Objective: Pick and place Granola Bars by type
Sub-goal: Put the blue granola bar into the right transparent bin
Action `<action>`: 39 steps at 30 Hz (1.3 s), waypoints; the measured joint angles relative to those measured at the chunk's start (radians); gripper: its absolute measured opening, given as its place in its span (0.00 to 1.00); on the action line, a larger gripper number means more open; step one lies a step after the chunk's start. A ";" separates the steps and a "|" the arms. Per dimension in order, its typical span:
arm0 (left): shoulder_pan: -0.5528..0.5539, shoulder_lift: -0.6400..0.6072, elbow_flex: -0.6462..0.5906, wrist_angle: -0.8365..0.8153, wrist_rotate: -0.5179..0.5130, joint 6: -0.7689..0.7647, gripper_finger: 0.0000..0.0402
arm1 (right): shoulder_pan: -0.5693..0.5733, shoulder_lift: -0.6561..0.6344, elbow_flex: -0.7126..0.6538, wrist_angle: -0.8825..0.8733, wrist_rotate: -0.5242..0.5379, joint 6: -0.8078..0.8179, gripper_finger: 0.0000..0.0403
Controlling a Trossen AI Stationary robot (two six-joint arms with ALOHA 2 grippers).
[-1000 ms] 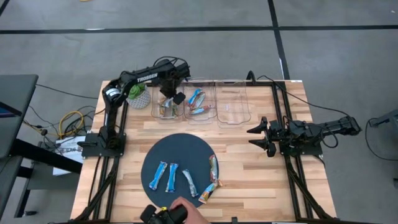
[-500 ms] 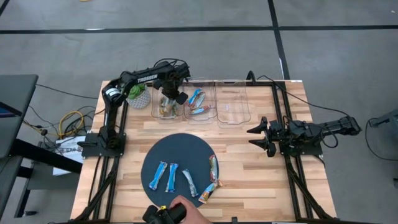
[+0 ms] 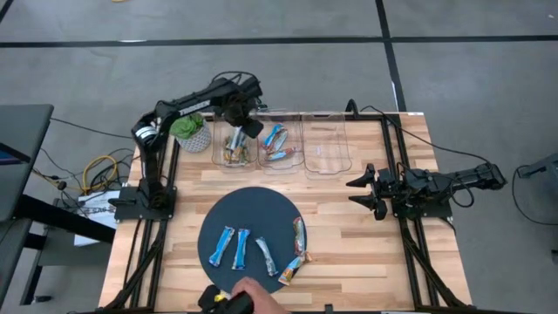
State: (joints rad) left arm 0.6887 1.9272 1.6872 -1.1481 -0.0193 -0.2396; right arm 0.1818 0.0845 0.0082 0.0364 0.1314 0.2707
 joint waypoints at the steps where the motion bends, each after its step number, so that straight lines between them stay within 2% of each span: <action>1: -0.006 -0.023 -0.003 0.002 -0.009 0.008 0.40 | 0.000 0.000 0.000 0.000 0.000 0.000 0.60; 9: -0.112 -0.204 -0.098 0.054 -0.019 0.079 0.39 | 0.000 0.000 0.000 0.000 0.000 0.000 0.60; 17: -0.289 -0.452 -0.392 0.271 -0.003 0.089 0.39 | 0.000 0.000 0.000 0.000 0.000 0.000 0.60; 23: -0.473 -0.603 -0.585 0.351 0.014 0.096 0.39 | 0.000 0.000 0.000 0.000 0.000 0.000 0.60; 29: -0.648 -0.666 -0.702 0.356 0.020 0.116 0.39 | 0.000 0.000 0.000 0.000 0.000 0.000 0.60; 33: -0.746 -0.674 -0.749 0.362 0.038 0.192 0.39 | 0.000 0.000 0.000 0.000 0.000 0.000 0.60; 39: -0.876 -0.663 -0.808 0.482 0.031 0.312 0.39 | 0.000 0.000 0.000 0.000 0.000 0.000 0.60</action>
State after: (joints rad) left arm -0.1874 1.2639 0.8795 -0.6658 0.0120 0.0719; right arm 0.1818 0.0845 0.0081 0.0368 0.1314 0.2708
